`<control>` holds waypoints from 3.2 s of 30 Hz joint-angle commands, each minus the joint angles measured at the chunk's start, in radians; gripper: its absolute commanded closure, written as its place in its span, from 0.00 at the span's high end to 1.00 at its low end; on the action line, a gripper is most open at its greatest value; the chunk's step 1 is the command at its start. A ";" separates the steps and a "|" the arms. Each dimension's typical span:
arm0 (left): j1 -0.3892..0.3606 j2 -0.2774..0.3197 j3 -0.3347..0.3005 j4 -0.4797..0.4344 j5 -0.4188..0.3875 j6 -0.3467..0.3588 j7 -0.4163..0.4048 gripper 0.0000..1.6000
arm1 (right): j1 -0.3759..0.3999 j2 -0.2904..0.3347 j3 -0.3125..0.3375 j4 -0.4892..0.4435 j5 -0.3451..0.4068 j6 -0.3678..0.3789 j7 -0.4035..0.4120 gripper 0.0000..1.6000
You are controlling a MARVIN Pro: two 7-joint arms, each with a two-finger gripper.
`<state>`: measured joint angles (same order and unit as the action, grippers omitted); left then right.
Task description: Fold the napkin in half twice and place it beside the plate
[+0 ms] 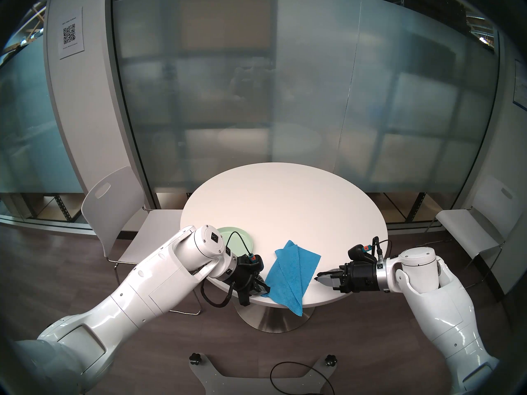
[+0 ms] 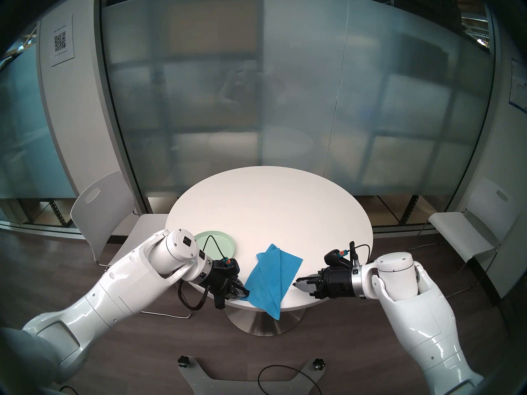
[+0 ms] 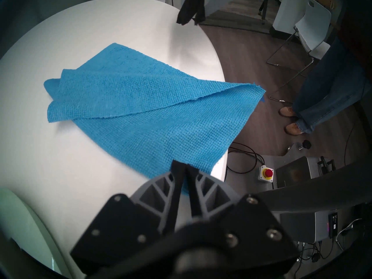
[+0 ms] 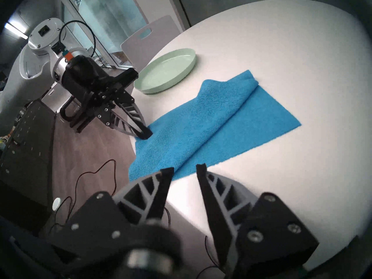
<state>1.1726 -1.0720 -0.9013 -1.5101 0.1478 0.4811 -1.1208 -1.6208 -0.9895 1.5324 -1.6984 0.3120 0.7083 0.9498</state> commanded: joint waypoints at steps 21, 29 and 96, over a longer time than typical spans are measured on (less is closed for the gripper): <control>0.003 -0.028 -0.018 0.003 -0.020 0.021 0.016 0.36 | 0.203 -0.078 -0.196 0.133 -0.135 -0.306 0.017 0.44; 0.000 -0.030 -0.017 0.014 -0.026 0.020 0.022 0.36 | 0.225 -0.109 -0.212 0.196 -0.168 -0.371 0.004 0.42; -0.009 -0.025 -0.010 0.034 -0.034 0.014 0.030 0.36 | 0.307 -0.164 -0.283 0.350 -0.238 -0.414 -0.004 0.00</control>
<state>1.1688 -1.0961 -0.9105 -1.4806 0.1132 0.4962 -1.0904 -1.3341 -1.1523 1.2441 -1.3342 0.0711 0.2862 0.9437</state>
